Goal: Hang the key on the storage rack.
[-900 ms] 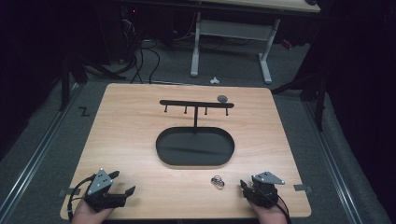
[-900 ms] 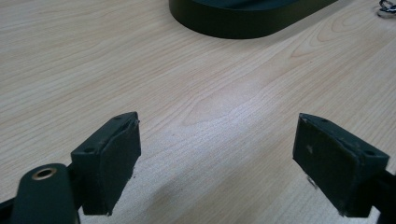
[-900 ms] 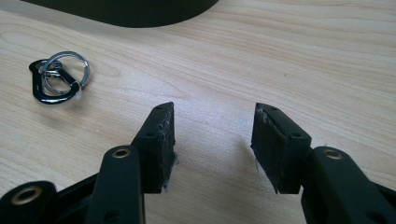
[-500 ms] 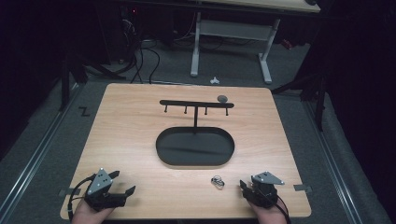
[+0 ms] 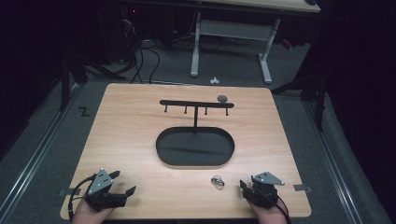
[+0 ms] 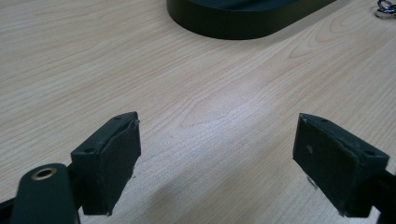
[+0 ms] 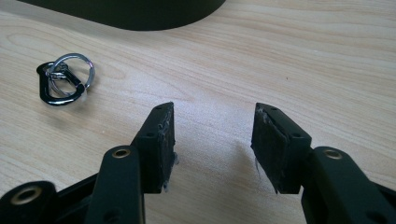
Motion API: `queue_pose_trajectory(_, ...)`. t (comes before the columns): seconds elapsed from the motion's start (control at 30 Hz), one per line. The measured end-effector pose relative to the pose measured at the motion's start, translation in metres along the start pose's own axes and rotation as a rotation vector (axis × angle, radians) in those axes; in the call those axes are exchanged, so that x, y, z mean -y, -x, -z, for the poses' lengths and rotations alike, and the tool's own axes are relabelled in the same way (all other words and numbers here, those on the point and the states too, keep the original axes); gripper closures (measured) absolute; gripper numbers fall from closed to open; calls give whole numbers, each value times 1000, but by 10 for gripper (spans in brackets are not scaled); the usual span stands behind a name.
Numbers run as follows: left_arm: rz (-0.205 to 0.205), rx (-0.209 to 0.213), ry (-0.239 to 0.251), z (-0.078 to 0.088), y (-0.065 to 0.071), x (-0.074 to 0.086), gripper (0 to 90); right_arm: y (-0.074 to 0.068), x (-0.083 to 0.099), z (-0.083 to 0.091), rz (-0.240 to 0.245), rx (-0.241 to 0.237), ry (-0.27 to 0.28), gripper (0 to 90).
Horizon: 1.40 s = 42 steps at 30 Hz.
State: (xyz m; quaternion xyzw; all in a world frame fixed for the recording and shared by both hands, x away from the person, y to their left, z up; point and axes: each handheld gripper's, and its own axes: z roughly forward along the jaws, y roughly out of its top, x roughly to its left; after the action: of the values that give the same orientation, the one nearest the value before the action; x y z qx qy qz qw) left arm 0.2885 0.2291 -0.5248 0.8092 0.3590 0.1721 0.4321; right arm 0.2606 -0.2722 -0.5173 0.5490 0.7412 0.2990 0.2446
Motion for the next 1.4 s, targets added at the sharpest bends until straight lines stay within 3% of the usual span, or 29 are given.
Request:
queue_pose_trajectory(0.23, -4, 3, -3, -1, 0, 0, 156, -5, -2, 1, 8, -10, 15, 480)
queue_pose_trajectory(0.8, -7, 9, -7, -2, 1, 0, 156, -36, -11, 3, 104, -68, 64, 445)
queue_pose_trajectory(1.1, -10, 10, -9, -2, 2, 0, 156, -53, -14, -1, 144, -100, 61, 444)
queue_pose_trajectory(1.4, -11, 9, -7, -2, 2, -1, 156, -65, -15, -9, 190, -133, 22, 470)
